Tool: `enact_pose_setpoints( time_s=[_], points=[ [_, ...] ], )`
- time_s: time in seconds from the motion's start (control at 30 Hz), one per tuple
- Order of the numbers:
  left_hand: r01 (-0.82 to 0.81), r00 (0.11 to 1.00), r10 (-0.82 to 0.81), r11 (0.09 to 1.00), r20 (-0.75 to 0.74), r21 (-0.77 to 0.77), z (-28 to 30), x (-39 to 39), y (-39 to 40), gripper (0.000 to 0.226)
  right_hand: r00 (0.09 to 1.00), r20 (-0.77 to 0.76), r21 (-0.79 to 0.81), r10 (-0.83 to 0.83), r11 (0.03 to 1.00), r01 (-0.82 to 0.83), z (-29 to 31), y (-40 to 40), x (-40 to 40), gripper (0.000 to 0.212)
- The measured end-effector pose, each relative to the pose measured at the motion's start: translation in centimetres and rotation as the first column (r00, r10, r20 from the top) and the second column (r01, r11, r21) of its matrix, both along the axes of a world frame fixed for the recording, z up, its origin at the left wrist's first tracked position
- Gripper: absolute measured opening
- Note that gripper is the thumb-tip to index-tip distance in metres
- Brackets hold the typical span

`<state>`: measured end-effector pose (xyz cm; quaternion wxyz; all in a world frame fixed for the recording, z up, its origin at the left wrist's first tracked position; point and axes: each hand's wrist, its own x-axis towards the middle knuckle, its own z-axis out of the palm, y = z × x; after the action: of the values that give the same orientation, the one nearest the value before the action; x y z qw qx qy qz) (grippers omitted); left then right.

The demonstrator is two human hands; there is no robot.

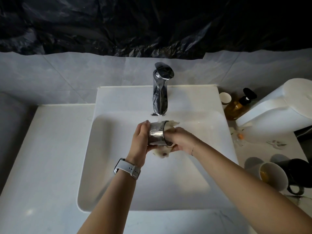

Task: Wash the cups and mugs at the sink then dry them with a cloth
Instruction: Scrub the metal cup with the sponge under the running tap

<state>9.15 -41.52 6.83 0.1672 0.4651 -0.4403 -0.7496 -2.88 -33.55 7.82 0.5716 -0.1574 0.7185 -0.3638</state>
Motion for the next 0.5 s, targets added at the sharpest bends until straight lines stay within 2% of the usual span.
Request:
enact_pose_setpoints(
  time_s=[0.07,0.1,0.17,0.2,0.27,0.37,0.43,0.47,0.5],
  points=[
    [-0.001,1.000,0.000,0.999,-0.022,-0.040,0.0,0.0,0.0,0.034,0.994,0.105,-0.084,0.001,0.996,0.008,-0.4,-0.5,0.0,0.029],
    [0.006,1.000,-0.007,0.999,-0.023,-0.051,0.1,0.0,0.1,0.033,0.996,0.089,-0.091,-0.025,0.995,0.034,-0.6,-0.7,-0.1,0.024],
    [0.038,0.999,-0.038,0.999,0.004,-0.028,0.0,0.1,-0.1,0.032,0.993,-0.091,-0.095,-0.081,0.993,0.073,-0.7,-1.0,-0.2,0.009],
    [0.057,0.998,-0.057,0.998,0.033,-0.005,0.1,0.1,-0.2,0.035,0.975,-0.211,-0.109,-0.073,0.993,0.051,-0.7,-1.1,-0.1,0.009],
    [0.079,0.992,-0.082,0.996,0.094,0.040,0.0,0.3,-0.8,0.041,0.912,-0.405,-0.182,-0.063,0.983,-0.013,-1.2,-1.2,0.4,0.023],
    [0.095,0.986,-0.115,0.982,0.118,0.164,0.2,0.5,-1.1,0.043,0.818,-0.554,-0.361,-0.157,0.930,-0.066,-1.9,-0.9,1.0,0.018],
    [0.079,0.992,-0.099,0.972,0.082,0.221,0.3,0.6,-0.7,0.040,0.825,-0.539,-0.392,-0.170,0.917,-0.067,-2.2,-1.0,1.1,0.040],
    [0.064,0.995,-0.080,0.971,0.061,0.231,0.2,0.7,-0.4,0.040,0.882,-0.436,-0.392,-0.179,0.920,-0.007,-2.0,-1.1,1.2,0.049],
    [0.046,0.997,-0.059,0.972,0.048,0.229,-0.1,0.8,-0.3,0.041,0.949,-0.255,-0.374,-0.187,0.924,0.082,-2.0,-1.1,1.1,0.055]
  ],
)
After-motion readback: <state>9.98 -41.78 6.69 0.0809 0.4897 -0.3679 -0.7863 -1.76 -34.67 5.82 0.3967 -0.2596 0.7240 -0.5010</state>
